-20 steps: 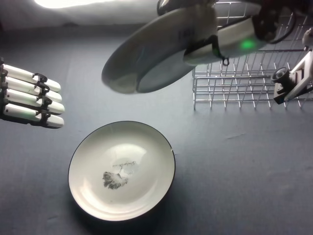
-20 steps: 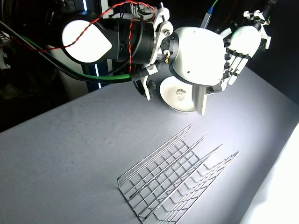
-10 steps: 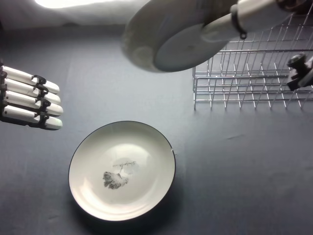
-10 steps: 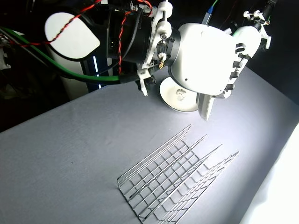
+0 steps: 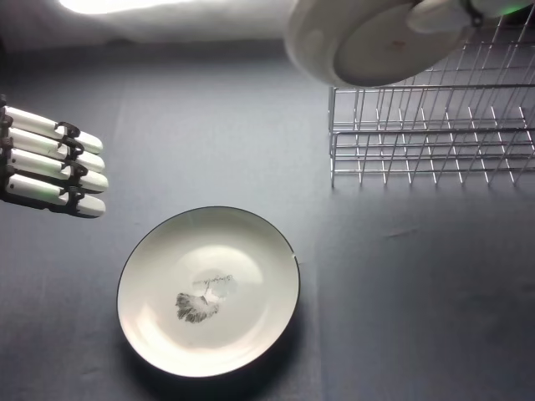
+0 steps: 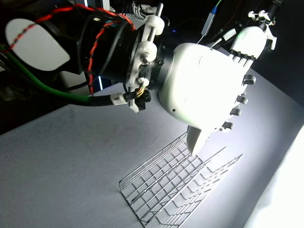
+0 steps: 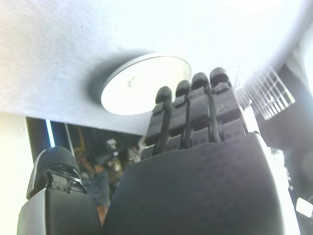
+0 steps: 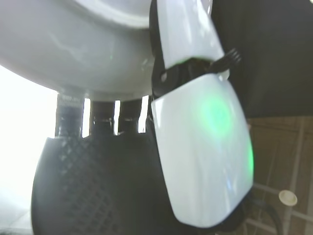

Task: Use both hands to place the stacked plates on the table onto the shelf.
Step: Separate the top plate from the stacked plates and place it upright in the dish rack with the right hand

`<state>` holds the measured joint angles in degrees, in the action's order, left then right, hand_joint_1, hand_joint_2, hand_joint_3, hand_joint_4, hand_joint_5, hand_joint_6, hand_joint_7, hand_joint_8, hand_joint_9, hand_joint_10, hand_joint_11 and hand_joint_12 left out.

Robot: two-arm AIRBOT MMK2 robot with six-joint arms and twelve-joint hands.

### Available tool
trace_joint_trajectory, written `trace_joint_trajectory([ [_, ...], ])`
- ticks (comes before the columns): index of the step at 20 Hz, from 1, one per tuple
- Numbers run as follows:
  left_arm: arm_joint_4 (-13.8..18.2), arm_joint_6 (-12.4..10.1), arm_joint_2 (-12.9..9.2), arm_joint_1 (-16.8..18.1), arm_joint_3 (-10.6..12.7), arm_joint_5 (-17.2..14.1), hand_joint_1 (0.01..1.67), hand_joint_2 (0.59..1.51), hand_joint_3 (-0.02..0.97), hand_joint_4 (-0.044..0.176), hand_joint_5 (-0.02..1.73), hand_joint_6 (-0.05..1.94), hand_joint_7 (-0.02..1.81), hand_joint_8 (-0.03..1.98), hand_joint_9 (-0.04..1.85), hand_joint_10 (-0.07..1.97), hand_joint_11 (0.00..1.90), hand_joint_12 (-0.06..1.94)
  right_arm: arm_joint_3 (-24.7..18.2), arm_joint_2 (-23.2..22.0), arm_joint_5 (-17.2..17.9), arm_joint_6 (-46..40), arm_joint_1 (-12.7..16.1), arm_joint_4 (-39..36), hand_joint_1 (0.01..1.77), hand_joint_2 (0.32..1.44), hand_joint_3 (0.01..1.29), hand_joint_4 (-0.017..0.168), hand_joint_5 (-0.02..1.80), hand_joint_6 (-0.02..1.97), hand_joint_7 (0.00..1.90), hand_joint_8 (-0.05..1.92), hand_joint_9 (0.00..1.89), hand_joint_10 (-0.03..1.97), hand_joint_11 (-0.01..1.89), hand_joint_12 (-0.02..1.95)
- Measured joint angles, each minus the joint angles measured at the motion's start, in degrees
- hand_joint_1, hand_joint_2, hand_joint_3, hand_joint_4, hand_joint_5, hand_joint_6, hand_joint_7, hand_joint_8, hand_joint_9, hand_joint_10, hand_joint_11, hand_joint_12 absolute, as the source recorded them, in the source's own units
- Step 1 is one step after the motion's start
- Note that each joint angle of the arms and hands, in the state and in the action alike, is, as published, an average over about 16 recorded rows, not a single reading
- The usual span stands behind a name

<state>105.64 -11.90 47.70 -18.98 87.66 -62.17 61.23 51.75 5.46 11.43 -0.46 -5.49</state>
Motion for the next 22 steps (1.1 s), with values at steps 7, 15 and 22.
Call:
trace_joint_trajectory([
  [7, -0.1, 0.0, 0.3, 0.2, 0.0, 0.2, 0.01, 1.015, 0.019, 0.001, 0.08, 0.02, 0.03, 0.0, 0.02, 0.01, 0.01, 0.01, 2.7, -1.4, -0.7, -0.1, -1.0, 0.0, 1.44, 1.0, 0.01, -0.005, 0.96, 0.87, 1.02, 0.74, 1.0, 0.86, 0.82, 1.51],
  [15, -2.6, 0.0, 1.4, -1.4, -2.0, 2.6, 0.01, 1.023, 0.019, 0.001, 0.08, 0.02, 0.04, 0.0, 0.02, 0.01, 0.01, 0.01, 5.5, -2.4, 1.0, -0.5, -5.3, -1.4, 1.45, 1.0, 0.01, -0.004, 0.96, 0.85, 1.03, 0.71, 1.0, 0.88, 0.83, 1.51],
  [22, -6.2, 0.0, 3.0, -5.1, -4.7, 6.5, 0.01, 1.033, 0.02, 0.001, 0.08, 0.02, 0.03, 0.0, 0.02, 0.01, 0.01, 0.01, 7.6, -2.7, 4.1, -1.0, -10.5, -4.5, 1.45, 0.99, 0.01, -0.005, 0.96, 0.8, 1.05, 0.68, 1.04, 0.83, 0.84, 1.49],
])
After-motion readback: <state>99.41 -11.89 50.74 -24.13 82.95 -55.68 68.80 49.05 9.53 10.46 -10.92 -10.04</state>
